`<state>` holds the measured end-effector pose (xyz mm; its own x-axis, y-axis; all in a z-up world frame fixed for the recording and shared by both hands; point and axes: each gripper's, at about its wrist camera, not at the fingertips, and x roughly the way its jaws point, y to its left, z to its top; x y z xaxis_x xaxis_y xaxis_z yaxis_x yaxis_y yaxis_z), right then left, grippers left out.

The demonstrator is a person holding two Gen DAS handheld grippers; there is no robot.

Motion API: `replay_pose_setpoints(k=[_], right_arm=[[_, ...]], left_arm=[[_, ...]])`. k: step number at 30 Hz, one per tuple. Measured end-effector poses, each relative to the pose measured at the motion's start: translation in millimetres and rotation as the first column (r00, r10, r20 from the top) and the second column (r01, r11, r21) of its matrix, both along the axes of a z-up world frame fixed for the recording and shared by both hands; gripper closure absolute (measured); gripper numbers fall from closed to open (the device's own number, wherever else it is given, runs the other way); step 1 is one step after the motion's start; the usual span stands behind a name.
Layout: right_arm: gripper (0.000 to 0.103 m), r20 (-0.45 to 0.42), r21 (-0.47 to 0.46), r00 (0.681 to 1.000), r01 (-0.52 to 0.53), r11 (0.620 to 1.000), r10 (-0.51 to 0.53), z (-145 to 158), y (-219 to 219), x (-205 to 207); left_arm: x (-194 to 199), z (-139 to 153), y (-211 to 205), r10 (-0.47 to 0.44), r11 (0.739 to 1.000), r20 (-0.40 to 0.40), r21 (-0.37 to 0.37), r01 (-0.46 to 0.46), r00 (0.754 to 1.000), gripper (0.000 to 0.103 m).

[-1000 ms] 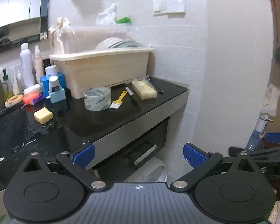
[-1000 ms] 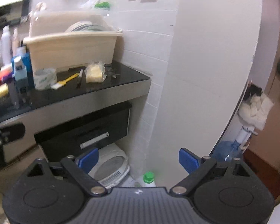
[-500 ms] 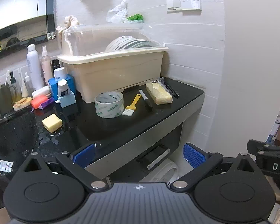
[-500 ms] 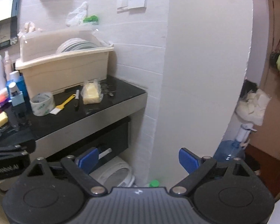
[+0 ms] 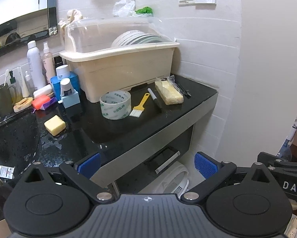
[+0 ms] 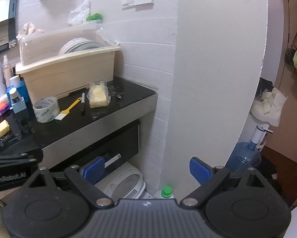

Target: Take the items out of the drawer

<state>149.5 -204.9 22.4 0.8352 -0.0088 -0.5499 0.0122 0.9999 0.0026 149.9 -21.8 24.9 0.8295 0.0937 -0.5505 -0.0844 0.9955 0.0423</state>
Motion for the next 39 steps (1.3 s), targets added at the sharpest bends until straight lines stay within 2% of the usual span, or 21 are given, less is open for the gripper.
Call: replay_pose_setpoints(k=[10, 39], right_arm=[[0.01, 0.021, 0.025, 1.0, -0.011, 1.0, 0.01, 7.9, -1.2, -6.6], [0.01, 0.021, 0.034, 1.0, -0.015, 0.999, 0.015, 6.7, 6.0, -12.0]], left_arm=[[-3.8, 2.2, 0.2, -0.007, 1.0, 0.004, -0.008, 0.007, 1.0, 0.001], [-8.7, 2.7, 2.2, -0.003, 1.0, -0.002, -0.01, 0.003, 1.0, 0.001]])
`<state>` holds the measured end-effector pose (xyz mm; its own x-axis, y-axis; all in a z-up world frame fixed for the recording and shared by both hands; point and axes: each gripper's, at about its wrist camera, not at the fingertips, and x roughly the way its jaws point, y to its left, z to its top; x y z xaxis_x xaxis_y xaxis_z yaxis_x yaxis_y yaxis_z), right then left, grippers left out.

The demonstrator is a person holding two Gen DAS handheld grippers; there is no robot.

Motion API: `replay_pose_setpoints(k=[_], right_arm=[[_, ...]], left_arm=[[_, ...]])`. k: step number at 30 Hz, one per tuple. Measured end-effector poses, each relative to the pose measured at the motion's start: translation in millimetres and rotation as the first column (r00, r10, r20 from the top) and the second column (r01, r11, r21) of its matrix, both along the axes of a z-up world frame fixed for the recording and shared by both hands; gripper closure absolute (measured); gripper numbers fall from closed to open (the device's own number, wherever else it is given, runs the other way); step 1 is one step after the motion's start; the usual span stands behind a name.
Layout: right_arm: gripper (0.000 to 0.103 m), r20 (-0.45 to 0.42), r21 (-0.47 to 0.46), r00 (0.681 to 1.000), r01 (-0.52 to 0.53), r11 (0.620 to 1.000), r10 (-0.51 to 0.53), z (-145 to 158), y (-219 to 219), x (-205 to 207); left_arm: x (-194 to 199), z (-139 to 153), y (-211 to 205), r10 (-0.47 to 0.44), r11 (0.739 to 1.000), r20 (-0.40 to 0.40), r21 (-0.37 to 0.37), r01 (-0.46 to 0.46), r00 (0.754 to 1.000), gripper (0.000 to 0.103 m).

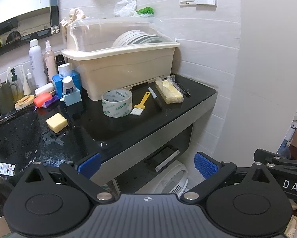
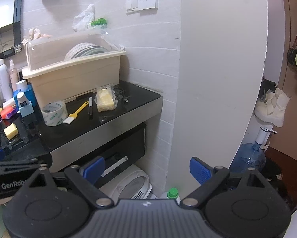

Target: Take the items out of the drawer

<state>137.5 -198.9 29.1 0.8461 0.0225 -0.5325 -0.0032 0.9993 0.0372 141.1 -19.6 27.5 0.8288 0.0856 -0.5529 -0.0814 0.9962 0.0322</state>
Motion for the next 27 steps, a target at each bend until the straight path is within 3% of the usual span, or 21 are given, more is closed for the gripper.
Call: replay_pose_setpoints(k=[27], right_arm=[[0.01, -0.019, 0.022, 1.0, -0.015, 1.0, 0.016, -1.5, 1.5, 4.1]], left_arm=[[1.2, -2.1, 7.1, 0.01, 1.0, -0.012, -0.015, -0.01, 1.0, 0.002]])
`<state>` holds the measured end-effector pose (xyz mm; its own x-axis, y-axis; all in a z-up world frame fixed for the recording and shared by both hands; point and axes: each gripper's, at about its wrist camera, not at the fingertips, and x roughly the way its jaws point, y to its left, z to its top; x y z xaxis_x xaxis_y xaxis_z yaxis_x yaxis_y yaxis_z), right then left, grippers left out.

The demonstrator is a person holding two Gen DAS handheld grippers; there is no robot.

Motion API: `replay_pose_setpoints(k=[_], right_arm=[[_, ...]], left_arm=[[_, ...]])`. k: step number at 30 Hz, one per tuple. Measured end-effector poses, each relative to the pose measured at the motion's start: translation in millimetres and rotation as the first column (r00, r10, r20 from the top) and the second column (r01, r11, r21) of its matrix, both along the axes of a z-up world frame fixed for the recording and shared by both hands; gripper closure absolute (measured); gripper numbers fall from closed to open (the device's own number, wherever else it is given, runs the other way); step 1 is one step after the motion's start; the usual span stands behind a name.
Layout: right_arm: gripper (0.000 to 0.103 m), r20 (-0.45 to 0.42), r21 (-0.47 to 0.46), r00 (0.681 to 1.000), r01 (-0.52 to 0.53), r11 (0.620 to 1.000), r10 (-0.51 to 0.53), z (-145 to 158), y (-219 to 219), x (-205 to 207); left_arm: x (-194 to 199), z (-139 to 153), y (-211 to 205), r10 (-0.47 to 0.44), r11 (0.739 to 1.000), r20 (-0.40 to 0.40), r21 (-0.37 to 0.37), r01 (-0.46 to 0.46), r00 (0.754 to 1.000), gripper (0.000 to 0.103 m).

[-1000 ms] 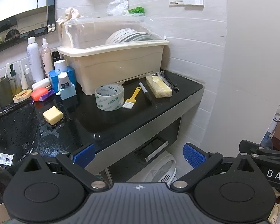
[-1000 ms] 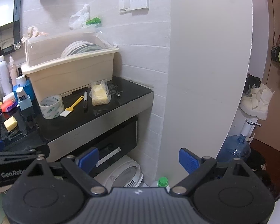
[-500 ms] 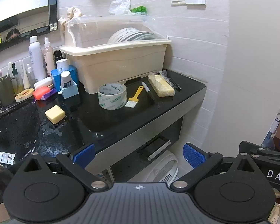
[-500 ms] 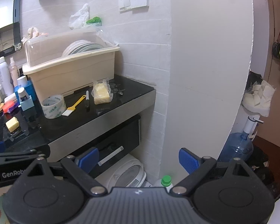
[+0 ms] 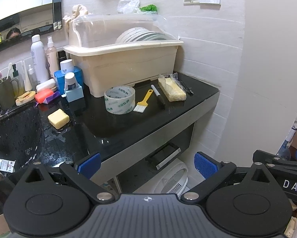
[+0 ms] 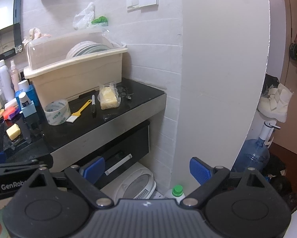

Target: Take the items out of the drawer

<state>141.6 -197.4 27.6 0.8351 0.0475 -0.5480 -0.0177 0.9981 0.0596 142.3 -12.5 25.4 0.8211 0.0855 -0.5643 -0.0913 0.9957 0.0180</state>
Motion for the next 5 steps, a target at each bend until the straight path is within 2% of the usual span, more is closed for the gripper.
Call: replay_pose_setpoints(k=[5], right_arm=[[0.01, -0.003, 0.0, 1.0, 0.001, 1.0, -0.001, -2.0, -0.1, 0.9]], left_arm=[[-2.2, -1.4, -3.4, 0.004, 1.0, -0.001, -0.003, -0.004, 1.0, 0.002]])
